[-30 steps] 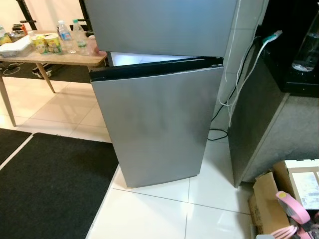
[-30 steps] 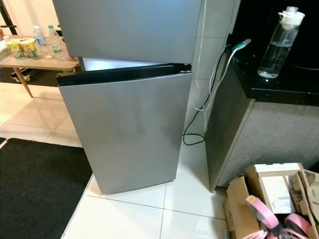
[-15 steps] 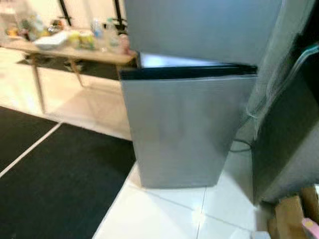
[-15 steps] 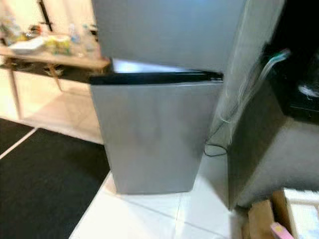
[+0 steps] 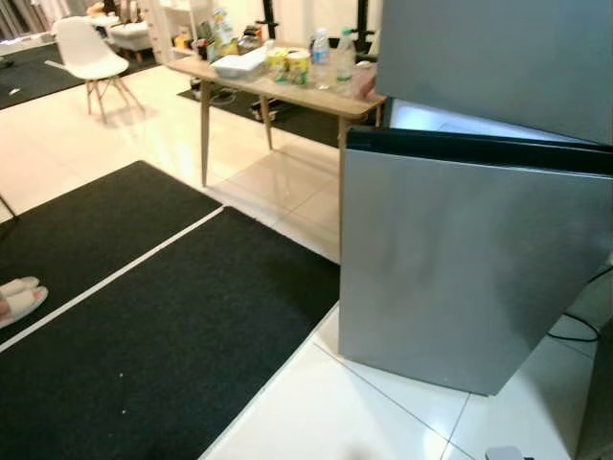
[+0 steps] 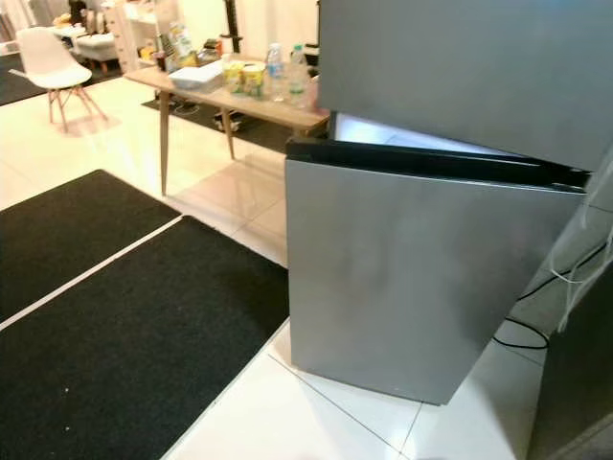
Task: Restocking fridge
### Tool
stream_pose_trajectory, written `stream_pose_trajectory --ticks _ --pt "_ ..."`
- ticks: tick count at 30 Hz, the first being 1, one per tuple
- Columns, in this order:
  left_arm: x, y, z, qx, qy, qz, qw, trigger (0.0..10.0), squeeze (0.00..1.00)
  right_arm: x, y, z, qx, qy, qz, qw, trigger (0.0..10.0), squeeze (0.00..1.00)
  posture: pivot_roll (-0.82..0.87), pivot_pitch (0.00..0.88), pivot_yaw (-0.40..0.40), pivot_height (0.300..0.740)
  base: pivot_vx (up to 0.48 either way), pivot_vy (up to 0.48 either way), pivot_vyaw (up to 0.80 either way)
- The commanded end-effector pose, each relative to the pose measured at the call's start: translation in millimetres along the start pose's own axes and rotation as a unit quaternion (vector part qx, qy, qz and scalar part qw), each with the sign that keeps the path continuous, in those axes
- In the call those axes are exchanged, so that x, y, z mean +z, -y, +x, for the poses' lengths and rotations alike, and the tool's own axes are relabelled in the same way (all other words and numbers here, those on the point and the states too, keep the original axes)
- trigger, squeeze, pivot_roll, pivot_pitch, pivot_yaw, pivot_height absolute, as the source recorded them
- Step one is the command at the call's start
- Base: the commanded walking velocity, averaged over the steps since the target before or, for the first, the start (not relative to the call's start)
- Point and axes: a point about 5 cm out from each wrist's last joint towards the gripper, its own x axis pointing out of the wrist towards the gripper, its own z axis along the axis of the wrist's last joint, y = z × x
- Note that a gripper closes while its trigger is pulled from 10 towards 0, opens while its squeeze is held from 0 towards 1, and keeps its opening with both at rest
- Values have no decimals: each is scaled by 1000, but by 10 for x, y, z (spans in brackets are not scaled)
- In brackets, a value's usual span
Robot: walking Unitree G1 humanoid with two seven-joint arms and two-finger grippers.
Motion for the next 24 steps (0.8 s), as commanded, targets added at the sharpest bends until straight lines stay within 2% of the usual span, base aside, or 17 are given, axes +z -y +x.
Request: stream_pose_trajectory --ticks 1,4,9,13,24 --pt "105 -66 -10 12 22 1 1000 10000 0 -23 -28 3 0 -6 -3 1000 10000 0 -108 0 10 740 0 0 775" --pt "104 -69 -10 13 21 2 1000 10000 0 -29 -36 5 -5 -8 -14 1000 10000 0 -107 0 10 740 0 0 263" --pt "81 -58 -8 13 22 -42 999 10000 0 -37 -43 6 -8 -10 -14 1000 10000 0 -106 0 9 740 0 0 0" --pt "70 -58 -8 14 19 -45 999 10000 0 -37 -50 7 -7 -10 -15 1000 10000 0 -107 0 9 740 0 0 0" --pt "52 -57 -8 14 15 -59 998 10000 0 -35 -50 6 -7 -8 -19 1000 10000 0 -106 0 15 740 297 0 0"
